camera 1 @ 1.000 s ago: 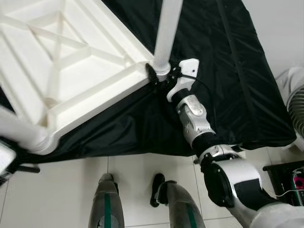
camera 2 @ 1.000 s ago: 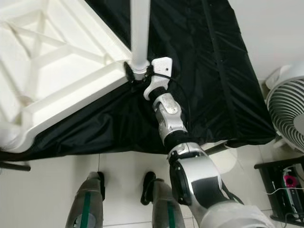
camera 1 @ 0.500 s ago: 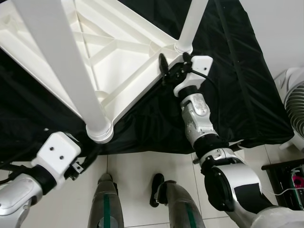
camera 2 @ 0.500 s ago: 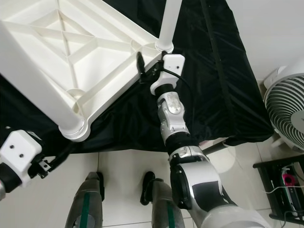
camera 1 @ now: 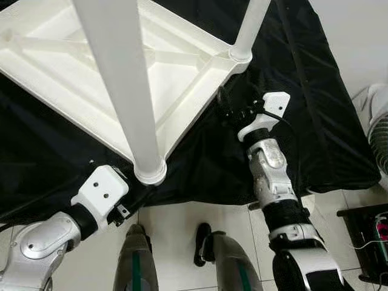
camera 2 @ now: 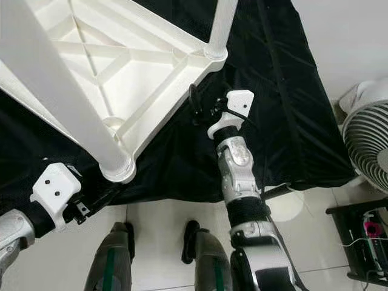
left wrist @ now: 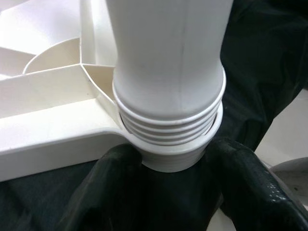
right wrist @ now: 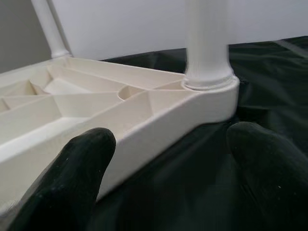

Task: Building children table

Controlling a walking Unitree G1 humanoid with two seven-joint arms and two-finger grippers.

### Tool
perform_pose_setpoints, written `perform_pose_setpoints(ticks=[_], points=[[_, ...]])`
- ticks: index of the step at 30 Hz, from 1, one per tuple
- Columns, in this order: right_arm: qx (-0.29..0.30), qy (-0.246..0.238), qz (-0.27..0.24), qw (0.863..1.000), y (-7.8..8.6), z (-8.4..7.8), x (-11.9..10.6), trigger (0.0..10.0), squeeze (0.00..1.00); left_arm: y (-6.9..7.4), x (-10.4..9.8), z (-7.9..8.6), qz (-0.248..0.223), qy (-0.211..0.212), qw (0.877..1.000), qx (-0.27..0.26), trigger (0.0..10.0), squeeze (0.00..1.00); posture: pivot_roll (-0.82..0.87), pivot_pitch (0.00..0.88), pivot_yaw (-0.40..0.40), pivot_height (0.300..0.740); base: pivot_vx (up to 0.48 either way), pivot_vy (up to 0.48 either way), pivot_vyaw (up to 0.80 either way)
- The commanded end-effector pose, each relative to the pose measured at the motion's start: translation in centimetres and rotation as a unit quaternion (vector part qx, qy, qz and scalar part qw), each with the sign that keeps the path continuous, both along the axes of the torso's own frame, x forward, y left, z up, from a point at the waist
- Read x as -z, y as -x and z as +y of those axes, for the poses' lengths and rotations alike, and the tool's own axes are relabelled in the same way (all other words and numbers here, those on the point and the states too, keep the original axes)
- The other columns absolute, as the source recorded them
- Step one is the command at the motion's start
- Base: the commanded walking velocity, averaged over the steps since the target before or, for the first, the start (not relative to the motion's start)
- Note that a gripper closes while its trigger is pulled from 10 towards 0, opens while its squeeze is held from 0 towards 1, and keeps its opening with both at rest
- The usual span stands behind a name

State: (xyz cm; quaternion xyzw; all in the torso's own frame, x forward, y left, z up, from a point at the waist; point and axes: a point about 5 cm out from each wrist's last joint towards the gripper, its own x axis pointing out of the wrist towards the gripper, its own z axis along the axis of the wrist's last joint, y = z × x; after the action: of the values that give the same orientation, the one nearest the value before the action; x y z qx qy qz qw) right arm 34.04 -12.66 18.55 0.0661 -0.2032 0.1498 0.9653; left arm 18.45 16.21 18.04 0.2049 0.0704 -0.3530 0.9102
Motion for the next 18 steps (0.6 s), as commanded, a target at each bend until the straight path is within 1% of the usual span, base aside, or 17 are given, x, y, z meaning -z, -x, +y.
perform_pose_setpoints(ticks=[1, 3, 4, 5, 6, 7, 8, 9, 11, 12, 14, 15, 18], points=[[0.009, 0.001, 0.008, 1.0, 0.4, -0.9, 0.4, 10.0, 0.0, -0.8, -0.4, -0.1, -0.018, 0.016, 1.0, -0.007, 10.0, 0.0, 0.15, 0.208, -0.031, 0.74, 0.0, 0.0, 0.0], [0.009, 0.001, 0.008, 1.0, 0.4, -0.9, 0.4, 10.0, 0.0, -0.8, -0.4, -0.1, -0.018, 0.016, 1.0, -0.007, 10.0, 0.0, 0.15, 0.208, -0.031, 0.74, 0.0, 0.0, 0.0], [0.021, 0.003, 0.008, 1.0, 0.6, -1.4, 0.3, 10.0, 0.0, -1.5, -0.8, -1.4, -0.031, 0.043, 0.999, 0.004, 10.0, 0.0, 0.13, 0.194, -0.017, 0.74, 0.0, 0.0, 0.0], [0.021, 0.003, 0.008, 1.0, 0.6, -1.4, 0.3, 10.0, 0.0, -1.5, -0.8, -1.4, -0.031, 0.043, 0.999, 0.004, 10.0, 0.0, 0.13, 0.194, -0.017, 0.74, 0.0, 0.0, 0.0], [0.024, 0.003, 0.008, 1.0, 0.7, -1.5, 0.2, 10.0, 0.0, -1.8, -1.0, -2.0, -0.035, 0.053, 0.998, 0.01, 10.0, 0.0, 0.13, 0.194, -0.017, 0.74, 0.0, 0.0, 0.0], [0.028, 0.002, 0.008, 1.0, 1.0, -1.5, -0.1, 10.0, 0.0, -2.1, -0.9, -3.3, -0.036, 0.067, 0.997, 0.028, 10.0, 0.0, 0.12, 0.184, -0.007, 0.74, 0.0, 0.0, 0.0], [0.028, 0.002, 0.008, 1.0, 1.0, -1.5, -0.1, 10.0, 0.0, -2.1, -0.9, -3.3, -0.036, 0.067, 0.997, 0.028, 10.0, 0.0, 0.12, 0.184, -0.007, 0.74, 0.0, 0.0, 0.0], [0.031, 0.001, 0.01, 0.999, 1.3, -1.6, -0.2, 10.0, 0.0, -2.2, -0.8, -3.8, -0.035, 0.07, 0.996, 0.036, 10.0, 0.0, 0.11, 0.176, 0.0, 0.74, 0.0, 0.0, 0.0], [0.031, 0.001, 0.01, 0.999, 1.3, -1.6, -0.2, 10.0, 0.0, -2.2, -0.8, -3.8, -0.035, 0.07, 0.996, 0.036, 10.0, 0.0, 0.11, 0.176, 0.0, 0.74, 0.0, 0.0, 0.0], [0.033, 0.0, 0.011, 0.999, 1.5, -1.6, -0.3, 10.0, 0.0, -2.4, -0.7, -4.2, -0.034, 0.074, 0.996, 0.043, 10.0, 0.0, 0.1, 0.17, 0.004, 0.74, 0.0, 0.0, 0.0], [0.038, 0.003, 0.017, 0.999, 1.8, -2.0, -0.1, 10.0, 0.0, -2.8, -0.7, -4.2, -0.038, 0.072, 0.995, 0.048, 10.0, 0.0, 0.08, 0.16, 0.007, 0.74, 0.0, 0.0, 0.0], [0.038, 0.003, 0.017, 0.999, 1.8, -2.0, -0.1, 10.0, 0.0, -2.8, -0.7, -4.2, -0.038, 0.072, 0.995, 0.048, 10.0, 0.0, 0.08, 0.16, 0.007, 0.74, 0.0, 0.0, 0.0], [0.045, 0.014, 0.02, 0.999, 2.1, -2.7, 0.0, 10.0, 0.0, -3.6, -0.5, -4.4, -0.051, 0.06, 0.995, 0.058, 10.0, 0.0, 0.06, 0.153, 0.003, 0.74, 0.0, 0.0, 0.0]])
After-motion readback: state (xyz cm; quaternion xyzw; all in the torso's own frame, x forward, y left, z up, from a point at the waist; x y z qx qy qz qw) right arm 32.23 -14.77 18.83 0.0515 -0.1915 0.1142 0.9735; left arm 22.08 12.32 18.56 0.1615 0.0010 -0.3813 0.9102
